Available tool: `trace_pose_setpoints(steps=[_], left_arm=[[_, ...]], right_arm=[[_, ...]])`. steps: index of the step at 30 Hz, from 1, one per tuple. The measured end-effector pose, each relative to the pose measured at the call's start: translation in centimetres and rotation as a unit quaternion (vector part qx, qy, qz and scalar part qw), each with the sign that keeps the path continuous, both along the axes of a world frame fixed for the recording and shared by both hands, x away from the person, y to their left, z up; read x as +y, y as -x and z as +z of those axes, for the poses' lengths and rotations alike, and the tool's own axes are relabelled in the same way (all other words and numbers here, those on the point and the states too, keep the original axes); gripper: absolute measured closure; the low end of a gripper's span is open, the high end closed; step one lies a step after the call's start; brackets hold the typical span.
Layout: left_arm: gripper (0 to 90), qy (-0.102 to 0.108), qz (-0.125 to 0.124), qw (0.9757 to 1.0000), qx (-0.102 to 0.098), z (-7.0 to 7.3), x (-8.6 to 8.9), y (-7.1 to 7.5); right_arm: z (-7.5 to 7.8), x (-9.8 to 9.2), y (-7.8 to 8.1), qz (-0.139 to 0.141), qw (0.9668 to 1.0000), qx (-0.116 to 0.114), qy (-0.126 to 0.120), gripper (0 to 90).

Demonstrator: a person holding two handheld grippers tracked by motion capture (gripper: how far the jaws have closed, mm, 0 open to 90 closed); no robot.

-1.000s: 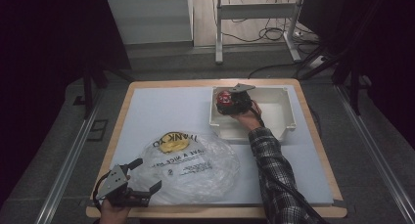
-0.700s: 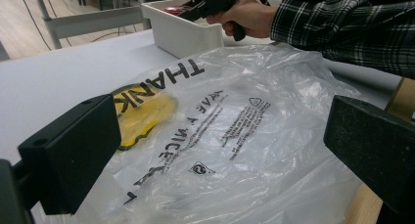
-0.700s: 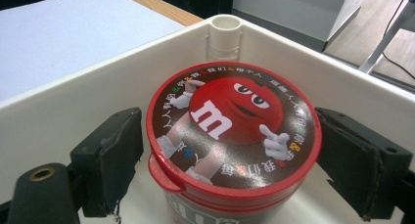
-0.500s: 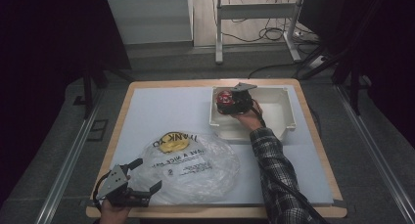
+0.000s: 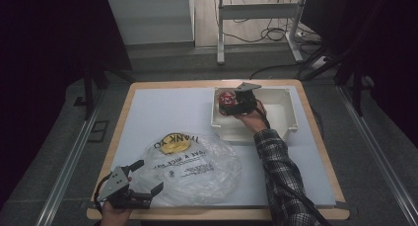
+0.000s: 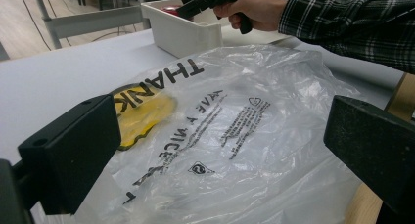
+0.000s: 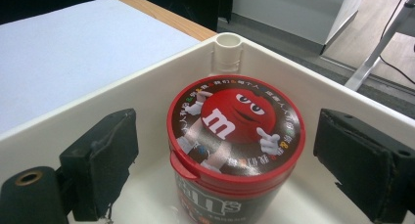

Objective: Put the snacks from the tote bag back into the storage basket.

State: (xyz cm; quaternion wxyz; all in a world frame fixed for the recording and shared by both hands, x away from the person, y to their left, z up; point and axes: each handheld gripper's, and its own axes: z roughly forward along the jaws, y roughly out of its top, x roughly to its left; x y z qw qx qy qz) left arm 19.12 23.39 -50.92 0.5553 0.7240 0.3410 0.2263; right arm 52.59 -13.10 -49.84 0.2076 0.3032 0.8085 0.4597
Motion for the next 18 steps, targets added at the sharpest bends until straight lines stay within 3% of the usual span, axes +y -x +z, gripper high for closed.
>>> trace_pose_setpoints(steps=[18], left_arm=[[0.4, 0.0, -0.001, 1.0, -0.002, 0.0, -0.1, 0.0]], right_arm=[[0.8, -0.6, 1.3, 0.001, 1.0, 0.007, 0.001, 9.5]])
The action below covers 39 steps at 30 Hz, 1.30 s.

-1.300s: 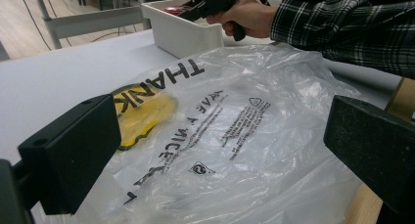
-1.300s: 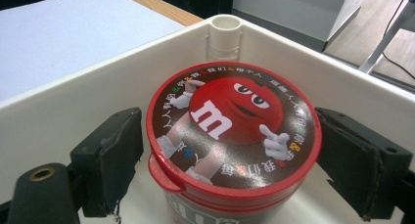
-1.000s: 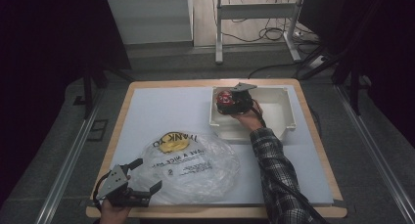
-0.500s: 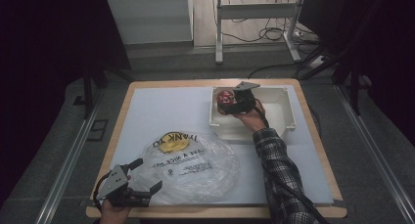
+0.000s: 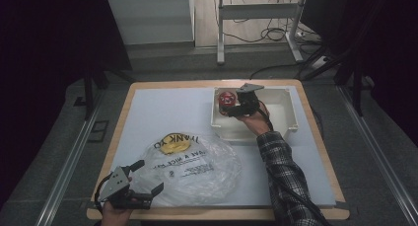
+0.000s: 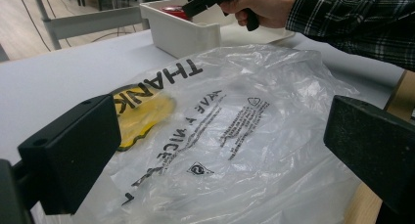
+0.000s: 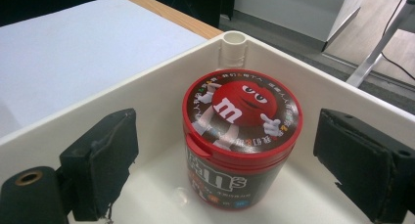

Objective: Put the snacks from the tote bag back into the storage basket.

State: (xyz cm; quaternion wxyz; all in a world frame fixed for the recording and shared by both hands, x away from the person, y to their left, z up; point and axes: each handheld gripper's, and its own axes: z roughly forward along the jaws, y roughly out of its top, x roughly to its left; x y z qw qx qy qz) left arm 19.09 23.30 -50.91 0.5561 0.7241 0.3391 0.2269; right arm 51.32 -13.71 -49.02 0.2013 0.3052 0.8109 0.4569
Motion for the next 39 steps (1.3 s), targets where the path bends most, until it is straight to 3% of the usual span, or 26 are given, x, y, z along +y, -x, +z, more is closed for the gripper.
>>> trace_pose_setpoints(steps=[39], left_arm=[[0.4, -0.004, -0.003, 1.0, 0.0, 0.0, -0.2, 0.0]], right_arm=[[0.7, -0.2, 3.1, 0.016, 0.9993, 0.007, 0.034, 7.8]])
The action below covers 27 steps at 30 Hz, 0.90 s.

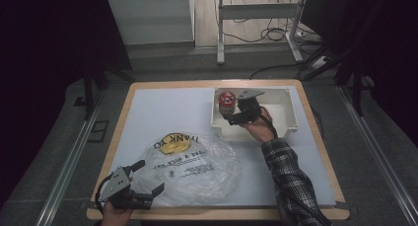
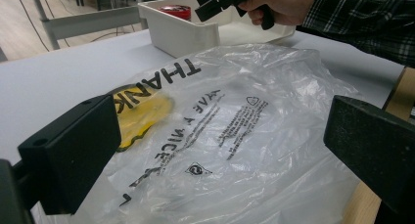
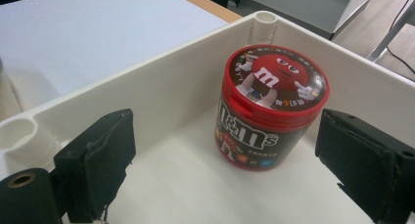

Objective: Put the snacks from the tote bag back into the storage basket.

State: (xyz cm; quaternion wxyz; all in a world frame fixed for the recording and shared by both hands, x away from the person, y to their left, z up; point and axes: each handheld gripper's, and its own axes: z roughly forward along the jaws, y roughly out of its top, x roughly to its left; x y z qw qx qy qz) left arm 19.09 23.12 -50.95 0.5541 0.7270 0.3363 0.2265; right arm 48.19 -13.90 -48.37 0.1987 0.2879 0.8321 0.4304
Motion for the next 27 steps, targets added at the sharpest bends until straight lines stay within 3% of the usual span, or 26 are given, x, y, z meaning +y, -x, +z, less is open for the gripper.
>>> trace_pose_setpoints(steps=[12, 27], left_arm=[[0.4, -0.001, 0.0, 1.0, 0.001, 0.0, 0.0, 0.0], [0.4, -0.002, 0.0, 1.0, 0.001, 0.0, -0.1, 0.0]], right_arm=[[0.3, -0.2, 0.7, 0.004, 0.9999, 0.015, 0.001, 3.2], [0.7, -0.8, 1.8, 0.009, 0.9999, 0.01, 0.003, 0.5]])
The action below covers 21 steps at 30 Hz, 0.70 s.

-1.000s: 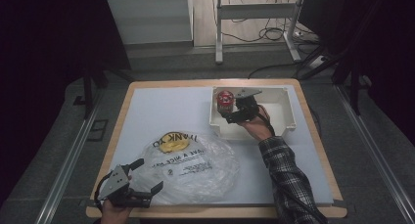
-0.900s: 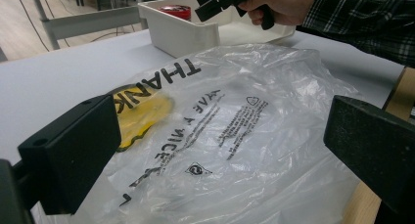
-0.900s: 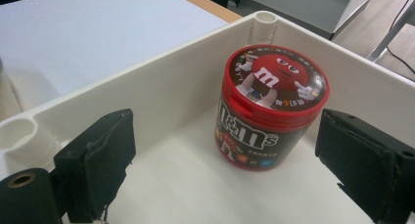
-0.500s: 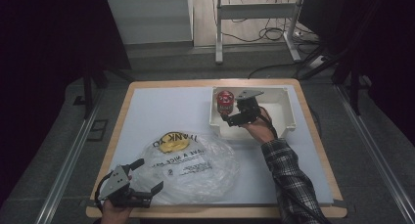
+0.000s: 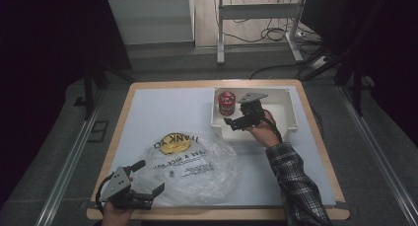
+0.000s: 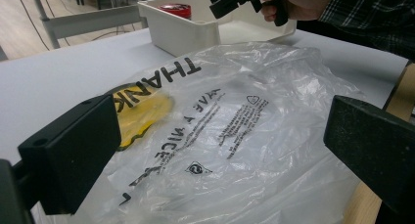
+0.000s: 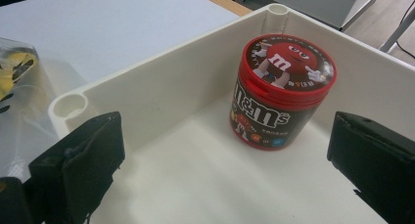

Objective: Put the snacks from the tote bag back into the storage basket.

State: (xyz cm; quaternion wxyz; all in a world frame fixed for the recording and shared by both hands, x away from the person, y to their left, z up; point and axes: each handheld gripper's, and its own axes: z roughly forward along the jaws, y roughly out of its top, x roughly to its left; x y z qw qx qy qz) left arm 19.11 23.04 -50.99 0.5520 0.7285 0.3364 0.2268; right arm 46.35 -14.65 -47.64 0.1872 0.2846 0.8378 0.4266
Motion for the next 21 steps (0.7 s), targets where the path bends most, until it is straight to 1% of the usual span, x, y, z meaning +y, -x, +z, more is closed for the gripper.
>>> trace_pose_setpoints(steps=[11, 21], left_arm=[[0.4, -0.001, -0.001, 1.0, 0.001, 0.0, 0.0, 0.0], [0.4, -0.002, 0.0, 1.0, 0.001, 0.0, 0.0, 0.0]], right_arm=[[0.3, -0.7, 1.0, 0.003, 1.0, -0.005, -0.005, 0.4], [0.0, -1.0, 1.7, 0.005, 0.9999, 0.001, -0.01, 0.4]])
